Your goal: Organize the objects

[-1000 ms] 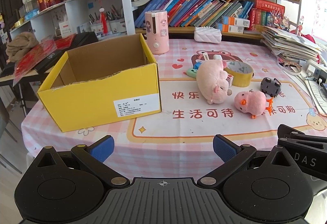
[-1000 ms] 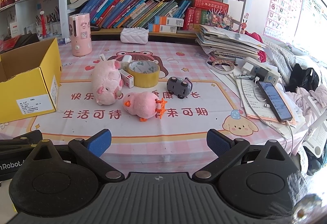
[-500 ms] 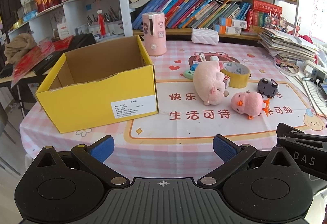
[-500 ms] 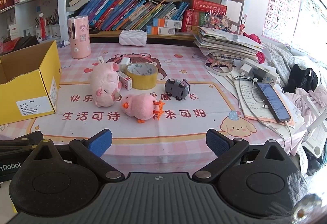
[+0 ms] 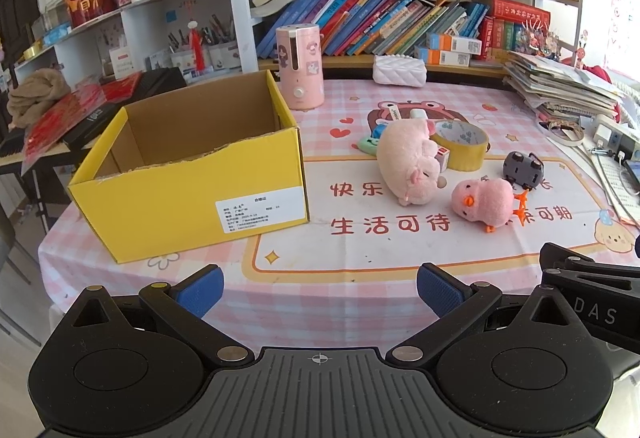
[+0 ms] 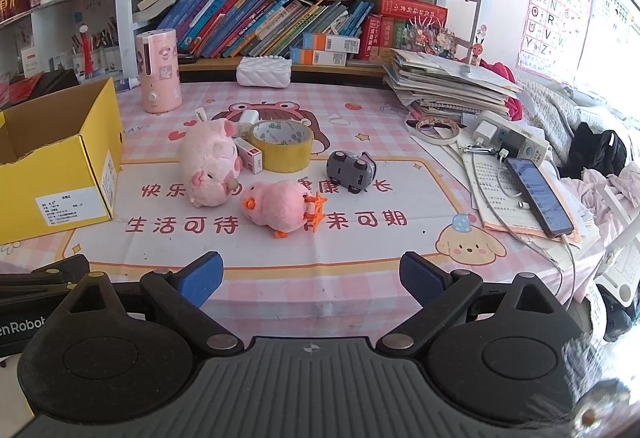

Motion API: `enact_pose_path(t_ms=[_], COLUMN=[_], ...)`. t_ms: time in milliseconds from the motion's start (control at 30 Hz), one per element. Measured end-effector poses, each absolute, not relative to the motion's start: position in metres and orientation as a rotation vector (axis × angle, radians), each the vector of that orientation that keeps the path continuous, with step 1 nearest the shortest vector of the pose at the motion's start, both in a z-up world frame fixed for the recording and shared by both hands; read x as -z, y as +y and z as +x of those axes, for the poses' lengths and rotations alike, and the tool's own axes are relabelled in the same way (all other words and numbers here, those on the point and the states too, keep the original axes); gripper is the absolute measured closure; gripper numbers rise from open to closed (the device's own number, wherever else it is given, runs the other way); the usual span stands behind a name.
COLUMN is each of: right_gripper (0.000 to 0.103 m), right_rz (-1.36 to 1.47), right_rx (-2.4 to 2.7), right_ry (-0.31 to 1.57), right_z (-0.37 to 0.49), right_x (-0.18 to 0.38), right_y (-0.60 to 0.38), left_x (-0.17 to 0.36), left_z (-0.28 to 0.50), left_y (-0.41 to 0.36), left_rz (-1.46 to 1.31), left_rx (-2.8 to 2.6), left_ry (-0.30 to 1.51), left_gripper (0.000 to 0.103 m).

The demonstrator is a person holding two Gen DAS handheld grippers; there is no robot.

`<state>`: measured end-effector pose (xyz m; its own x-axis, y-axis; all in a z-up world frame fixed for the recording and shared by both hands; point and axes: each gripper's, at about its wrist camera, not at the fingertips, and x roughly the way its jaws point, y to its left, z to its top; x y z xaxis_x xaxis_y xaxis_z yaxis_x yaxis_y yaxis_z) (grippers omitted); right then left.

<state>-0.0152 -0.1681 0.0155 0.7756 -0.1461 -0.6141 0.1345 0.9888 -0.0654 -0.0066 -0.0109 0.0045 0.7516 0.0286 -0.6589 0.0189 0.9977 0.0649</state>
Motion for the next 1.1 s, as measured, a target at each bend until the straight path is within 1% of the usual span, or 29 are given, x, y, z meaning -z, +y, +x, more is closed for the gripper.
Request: enact_pose_path(t_ms=[500, 933, 1000, 1100], right_gripper=[0.007, 0.007, 0.008, 0.014], right_rz=[-0.023, -0.017, -0.011, -0.024], right_rx=[0.149, 0.000, -0.033, -0.071], right_ry=[0.705, 0.710, 0.716, 0.722], right_z=[-0.005, 0.035, 0.045, 0.058], right_x=[-0.010, -0.006, -0.004, -0.001], right_y=[-0.177, -0.208, -0.214, -0.221], left_x=[0.002, 0.007, 0.008, 0.010], left_z=[0.004, 0.029, 0.034, 0.042], left_y=[-0.019, -0.039, -0.044, -0.050], left_rz=[0.067, 0.043, 0.040, 0.034], left_rx=[-0.005, -0.056, -0.048, -0.048], left_ry=[0.750, 0.761, 0.755, 0.762], left_gripper=[0.000, 0.000, 0.000, 0.000])
